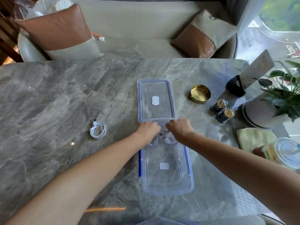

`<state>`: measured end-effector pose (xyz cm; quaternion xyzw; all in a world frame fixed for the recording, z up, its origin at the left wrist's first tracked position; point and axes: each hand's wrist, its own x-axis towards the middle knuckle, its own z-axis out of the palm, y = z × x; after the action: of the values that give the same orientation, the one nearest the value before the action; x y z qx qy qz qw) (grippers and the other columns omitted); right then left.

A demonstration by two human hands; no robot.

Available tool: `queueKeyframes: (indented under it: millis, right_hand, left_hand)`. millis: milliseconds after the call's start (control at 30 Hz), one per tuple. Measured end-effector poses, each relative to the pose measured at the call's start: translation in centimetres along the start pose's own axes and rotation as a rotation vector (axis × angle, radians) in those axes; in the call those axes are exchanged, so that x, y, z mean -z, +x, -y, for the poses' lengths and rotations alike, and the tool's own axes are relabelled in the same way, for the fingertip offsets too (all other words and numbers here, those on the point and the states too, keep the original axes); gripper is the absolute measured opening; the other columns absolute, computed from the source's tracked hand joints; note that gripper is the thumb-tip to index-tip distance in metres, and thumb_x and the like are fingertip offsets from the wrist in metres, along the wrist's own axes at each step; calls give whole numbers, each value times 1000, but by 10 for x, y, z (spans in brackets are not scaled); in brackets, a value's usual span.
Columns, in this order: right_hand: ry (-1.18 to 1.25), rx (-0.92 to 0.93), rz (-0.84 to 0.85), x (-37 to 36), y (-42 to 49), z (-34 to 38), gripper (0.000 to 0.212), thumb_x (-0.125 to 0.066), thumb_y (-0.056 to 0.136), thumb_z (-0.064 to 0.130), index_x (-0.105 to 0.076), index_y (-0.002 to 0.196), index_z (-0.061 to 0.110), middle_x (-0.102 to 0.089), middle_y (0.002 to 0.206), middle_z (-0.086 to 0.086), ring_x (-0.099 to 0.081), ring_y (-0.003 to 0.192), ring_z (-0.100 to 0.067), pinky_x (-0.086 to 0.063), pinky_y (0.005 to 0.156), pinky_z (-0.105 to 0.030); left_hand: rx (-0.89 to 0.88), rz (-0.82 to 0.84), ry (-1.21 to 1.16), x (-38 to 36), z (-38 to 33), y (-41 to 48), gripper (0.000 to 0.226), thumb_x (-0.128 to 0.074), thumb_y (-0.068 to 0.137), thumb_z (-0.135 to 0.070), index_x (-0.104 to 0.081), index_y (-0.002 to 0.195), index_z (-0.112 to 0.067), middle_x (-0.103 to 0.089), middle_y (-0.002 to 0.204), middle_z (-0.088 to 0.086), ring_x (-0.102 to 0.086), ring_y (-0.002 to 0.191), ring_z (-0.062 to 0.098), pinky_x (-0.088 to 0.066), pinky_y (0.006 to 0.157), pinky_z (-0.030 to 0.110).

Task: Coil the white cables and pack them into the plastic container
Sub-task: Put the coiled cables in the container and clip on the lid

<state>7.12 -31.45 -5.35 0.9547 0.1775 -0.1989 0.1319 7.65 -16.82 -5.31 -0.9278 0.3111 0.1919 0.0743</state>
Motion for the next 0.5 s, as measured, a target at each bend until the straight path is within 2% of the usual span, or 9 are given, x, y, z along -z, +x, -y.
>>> queueKeyframes:
  millis: [133, 333, 433, 500]
  right_hand:
    - [-55, 31, -24, 0, 4, 2, 29, -58, 86, 8, -57, 112, 22, -64, 112, 2, -65, 101, -22, -38, 64, -29]
    - [3, 53, -29, -4, 6, -1, 31, -56, 82, 1, -57, 107, 19, -66, 107, 0, -66, 98, -25, -38, 65, -30]
    - [104, 59, -59, -2, 7, -7, 28, -54, 83, 2, -58, 107, 17, -66, 108, -4, -65, 97, -29, -41, 67, -30]
    - [214, 54, -80, 4, 8, -13, 28, -57, 85, 8, -59, 110, 18, -67, 109, -5, -64, 98, -30, -44, 70, -31]
  left_hand:
    - [-2, 80, 106, -12, -5, 10, 25, -54, 86, -1, -58, 110, -4, -58, 116, 15, -60, 107, 35, -48, 83, 43]
    - [37, 139, 90, -18, -5, 17, 26, -57, 83, -2, -60, 109, -6, -59, 117, 13, -59, 109, 33, -48, 84, 40]
    - [36, 122, 53, -11, -3, 14, 24, -56, 83, -1, -59, 106, -7, -60, 113, 13, -60, 106, 33, -48, 82, 40]
    - [42, 32, -84, -7, 3, 6, 23, -56, 85, -5, -59, 108, -8, -61, 112, 13, -60, 105, 34, -48, 81, 40]
